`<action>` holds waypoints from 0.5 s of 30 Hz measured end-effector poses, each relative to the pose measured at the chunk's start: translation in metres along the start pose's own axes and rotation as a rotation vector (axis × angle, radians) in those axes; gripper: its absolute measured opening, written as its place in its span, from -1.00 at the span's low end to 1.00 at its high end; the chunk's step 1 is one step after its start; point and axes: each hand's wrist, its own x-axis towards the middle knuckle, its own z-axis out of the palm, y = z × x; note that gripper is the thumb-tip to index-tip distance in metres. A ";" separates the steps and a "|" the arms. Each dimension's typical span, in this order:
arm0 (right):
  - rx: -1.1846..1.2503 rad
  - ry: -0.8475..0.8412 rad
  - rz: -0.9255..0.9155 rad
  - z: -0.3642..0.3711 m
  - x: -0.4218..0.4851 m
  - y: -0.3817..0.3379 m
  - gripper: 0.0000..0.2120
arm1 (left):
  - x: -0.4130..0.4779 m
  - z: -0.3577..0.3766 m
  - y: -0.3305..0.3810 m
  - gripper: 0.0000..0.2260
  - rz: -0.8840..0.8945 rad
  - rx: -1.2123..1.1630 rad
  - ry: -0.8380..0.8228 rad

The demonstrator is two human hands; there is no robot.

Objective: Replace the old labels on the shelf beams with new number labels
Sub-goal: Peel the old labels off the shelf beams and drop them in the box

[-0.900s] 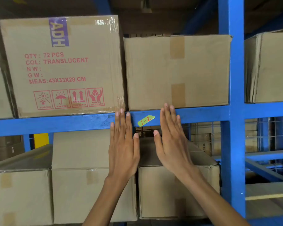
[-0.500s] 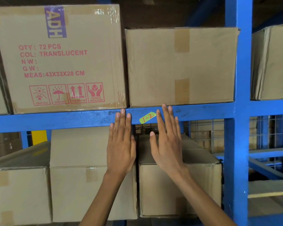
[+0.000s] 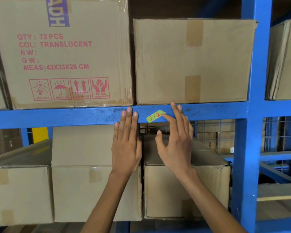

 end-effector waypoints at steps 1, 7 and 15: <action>0.003 0.005 0.001 -0.001 0.001 0.000 -0.54 | -0.001 0.000 0.000 -0.31 0.002 0.000 -0.002; -0.144 0.008 -0.003 -0.006 0.012 -0.006 -0.51 | -0.006 -0.003 -0.002 -0.30 -0.004 0.033 -0.009; -0.192 -0.021 0.022 -0.010 0.017 -0.007 -0.55 | -0.007 -0.006 0.003 -0.23 -0.007 0.022 -0.029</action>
